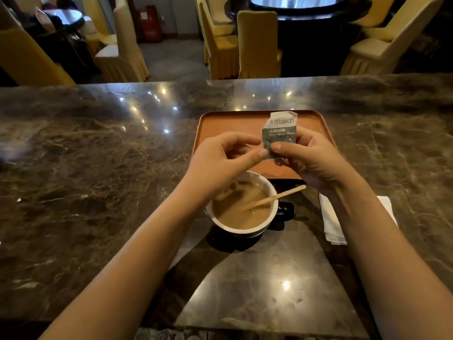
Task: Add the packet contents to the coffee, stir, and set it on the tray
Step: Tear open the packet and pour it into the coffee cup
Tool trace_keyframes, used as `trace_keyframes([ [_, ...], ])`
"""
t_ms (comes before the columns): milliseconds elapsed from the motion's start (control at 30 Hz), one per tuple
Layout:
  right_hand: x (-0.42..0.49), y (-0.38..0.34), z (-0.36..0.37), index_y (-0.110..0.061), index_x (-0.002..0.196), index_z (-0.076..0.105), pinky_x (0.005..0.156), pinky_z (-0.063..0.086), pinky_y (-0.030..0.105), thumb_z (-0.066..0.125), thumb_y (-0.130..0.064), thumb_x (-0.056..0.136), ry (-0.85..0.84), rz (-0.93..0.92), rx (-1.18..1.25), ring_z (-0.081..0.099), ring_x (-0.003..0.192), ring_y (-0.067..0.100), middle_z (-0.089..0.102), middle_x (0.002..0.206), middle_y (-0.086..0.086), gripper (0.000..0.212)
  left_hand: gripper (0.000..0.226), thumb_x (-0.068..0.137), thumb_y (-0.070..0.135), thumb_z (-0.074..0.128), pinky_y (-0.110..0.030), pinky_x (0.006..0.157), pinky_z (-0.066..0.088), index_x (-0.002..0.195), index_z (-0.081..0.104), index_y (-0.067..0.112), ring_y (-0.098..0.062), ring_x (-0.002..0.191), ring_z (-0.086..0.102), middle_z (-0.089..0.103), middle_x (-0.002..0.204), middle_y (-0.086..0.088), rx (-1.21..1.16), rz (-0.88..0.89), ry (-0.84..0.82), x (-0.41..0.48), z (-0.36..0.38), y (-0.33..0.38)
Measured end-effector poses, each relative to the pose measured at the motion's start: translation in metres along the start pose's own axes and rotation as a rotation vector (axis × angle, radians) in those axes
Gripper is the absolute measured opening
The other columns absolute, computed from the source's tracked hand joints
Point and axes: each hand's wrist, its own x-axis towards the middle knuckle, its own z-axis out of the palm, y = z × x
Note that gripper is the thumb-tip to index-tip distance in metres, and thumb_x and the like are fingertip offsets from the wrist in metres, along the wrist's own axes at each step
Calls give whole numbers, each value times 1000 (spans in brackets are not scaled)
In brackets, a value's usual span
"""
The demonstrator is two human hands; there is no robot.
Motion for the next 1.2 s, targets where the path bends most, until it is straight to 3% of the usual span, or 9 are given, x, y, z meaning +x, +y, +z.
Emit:
trace_keyframes([
  [100,0,-7,5,-18,98,66,67,45,24,68,-16,66,-12,-6,-56,63,81,10,73,84,-8,32,19,78,29,66,-24,75,55,96,66,23,-9,79,66,71,86,3,12,60,55,-2,7,6],
  [200,-4,-15,6,-29,96,67,72,43,29,70,-24,64,-20,-34,-159,65,82,6,74,86,-13,32,10,82,22,64,-18,72,54,91,68,20,-2,77,65,71,83,7,-3,90,126,-3,9,12],
  [300,-10,-27,6,-25,104,65,70,48,21,69,-25,68,-37,-76,-245,66,83,5,73,89,-10,36,7,82,19,63,-13,67,51,86,69,20,0,72,64,69,76,11,23,113,170,-4,7,17],
  [400,-16,-45,12,-15,104,64,61,45,13,66,-23,78,17,-169,-376,60,72,0,68,87,-4,27,6,81,21,64,-21,70,53,84,68,20,-6,71,64,70,75,7,77,125,194,-4,-3,22],
  [500,-18,-61,23,-10,94,65,61,46,18,62,-21,85,97,-290,-585,56,69,7,63,81,4,15,7,81,21,64,-32,74,54,86,69,19,-13,75,64,70,78,2,129,136,182,-7,-15,26],
  [633,-21,-77,47,-11,89,64,59,46,12,61,-16,85,97,-385,-759,57,67,0,61,74,-7,7,12,80,18,64,-38,78,54,89,69,24,-16,80,65,72,83,4,102,146,214,-19,-35,30],
  [900,-23,-65,95,-19,82,65,56,49,10,64,-15,82,129,-445,-677,62,65,0,63,68,-11,4,12,79,20,65,-30,77,56,90,71,19,-10,80,67,72,85,2,14,134,274,-54,-69,21],
  [1067,-26,-57,112,-28,83,64,57,49,10,64,-21,82,-3,-442,-670,63,68,3,65,71,-11,7,13,79,15,65,-18,74,53,91,71,18,-7,80,66,71,85,3,42,109,325,-71,-85,9],
  [1200,-30,-54,109,-31,88,63,59,48,8,63,-24,83,-35,-431,-731,63,70,-2,64,76,-17,9,15,78,16,67,-18,73,53,92,72,17,-7,81,67,73,86,4,-34,29,363,-82,-92,-5],
])
